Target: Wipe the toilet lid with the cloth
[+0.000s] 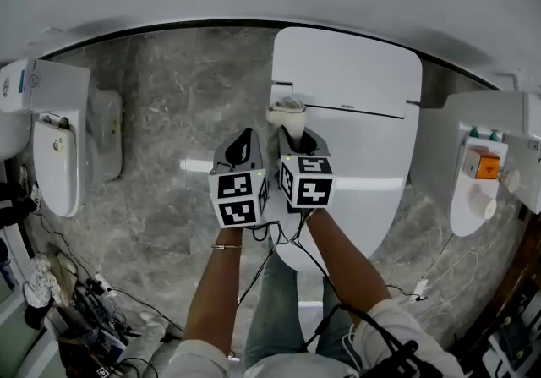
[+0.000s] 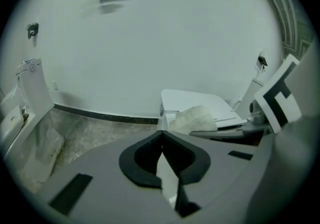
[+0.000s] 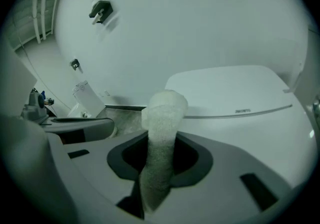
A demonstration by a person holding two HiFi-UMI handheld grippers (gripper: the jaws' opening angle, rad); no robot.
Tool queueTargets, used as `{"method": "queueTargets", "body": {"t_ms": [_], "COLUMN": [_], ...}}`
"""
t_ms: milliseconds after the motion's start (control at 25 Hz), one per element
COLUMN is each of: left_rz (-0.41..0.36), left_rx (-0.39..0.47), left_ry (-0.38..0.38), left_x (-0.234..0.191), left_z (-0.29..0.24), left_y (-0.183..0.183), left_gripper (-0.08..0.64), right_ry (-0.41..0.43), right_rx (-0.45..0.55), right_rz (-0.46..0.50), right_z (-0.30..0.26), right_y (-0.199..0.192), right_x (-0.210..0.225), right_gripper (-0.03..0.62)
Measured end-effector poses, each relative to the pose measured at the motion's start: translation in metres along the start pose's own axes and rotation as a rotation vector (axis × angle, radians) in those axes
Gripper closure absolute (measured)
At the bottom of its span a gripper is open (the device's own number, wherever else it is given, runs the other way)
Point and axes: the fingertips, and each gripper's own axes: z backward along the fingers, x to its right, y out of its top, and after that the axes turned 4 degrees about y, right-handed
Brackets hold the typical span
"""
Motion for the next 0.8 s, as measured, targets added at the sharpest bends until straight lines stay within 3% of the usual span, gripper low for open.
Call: {"method": "queueTargets", "body": {"t_ms": [200,640,800], "left_rz": [-0.027,-0.087,-0.090], "left_rx": [-0.019,-0.076,-0.082], "left_ry": [-0.026,-0.198,-0.231], "left_x": [0.036,0.240,0.283], "left_z": [-0.003,-0.033,-0.034], "left_y": [-0.007,-0.036,-0.044], "left_gripper": [0.545,0.545,0.545], "right_ry": [-0.064,-0.287,-0.317], "right_rx": [-0.004,-0.006,-0.019], "right_rz": [-0.025,-0.099,-0.081], "right_z": [0.021,0.131,0.152], "right_y": [-0.002,-0.026,-0.026], "right_x": [0.050,0.254,0.286], "right_gripper": [0.491,0.491,0.491]}}
